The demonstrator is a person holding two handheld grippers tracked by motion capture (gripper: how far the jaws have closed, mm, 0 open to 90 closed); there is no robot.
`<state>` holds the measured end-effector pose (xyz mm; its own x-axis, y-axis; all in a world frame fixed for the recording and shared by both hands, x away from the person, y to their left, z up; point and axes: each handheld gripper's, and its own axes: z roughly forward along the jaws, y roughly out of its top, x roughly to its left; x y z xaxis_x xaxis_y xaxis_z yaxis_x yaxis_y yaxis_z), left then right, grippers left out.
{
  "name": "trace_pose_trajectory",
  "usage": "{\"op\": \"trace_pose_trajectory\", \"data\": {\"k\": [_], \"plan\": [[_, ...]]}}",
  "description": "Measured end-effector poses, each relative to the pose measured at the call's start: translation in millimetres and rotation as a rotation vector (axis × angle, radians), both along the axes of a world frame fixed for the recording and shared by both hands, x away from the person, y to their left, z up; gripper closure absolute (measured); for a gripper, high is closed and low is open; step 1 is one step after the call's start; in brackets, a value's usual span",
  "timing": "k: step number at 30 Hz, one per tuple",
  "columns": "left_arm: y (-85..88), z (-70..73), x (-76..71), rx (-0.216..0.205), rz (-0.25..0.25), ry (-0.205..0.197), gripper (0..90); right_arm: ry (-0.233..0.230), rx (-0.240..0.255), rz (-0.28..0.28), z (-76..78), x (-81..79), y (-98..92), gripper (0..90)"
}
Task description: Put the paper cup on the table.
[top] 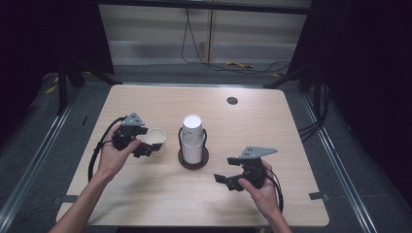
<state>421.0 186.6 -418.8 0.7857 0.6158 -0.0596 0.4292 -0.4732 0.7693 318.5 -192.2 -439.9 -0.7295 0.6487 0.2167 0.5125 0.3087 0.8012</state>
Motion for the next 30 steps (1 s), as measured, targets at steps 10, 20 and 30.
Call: {"op": "trace_pose_trajectory", "data": {"k": [10,20,30], "plan": [[1.9,-8.2,-19.3,-0.062,-0.001,-0.001,16.3,-0.015,-0.009,-0.018,0.3,-0.8,0.1,16.4],[-0.2,-20.8,-36.6,-0.123,-0.007,0.005,16.7,-0.015,-0.008,-0.029,-1.5,0.1,-1.2,16.4],[-1.3,-34.4,-59.6,-0.139,-0.008,-0.002,16.7,-0.017,-0.010,-0.037,-3.1,-0.2,-2.0,16.4]]}}
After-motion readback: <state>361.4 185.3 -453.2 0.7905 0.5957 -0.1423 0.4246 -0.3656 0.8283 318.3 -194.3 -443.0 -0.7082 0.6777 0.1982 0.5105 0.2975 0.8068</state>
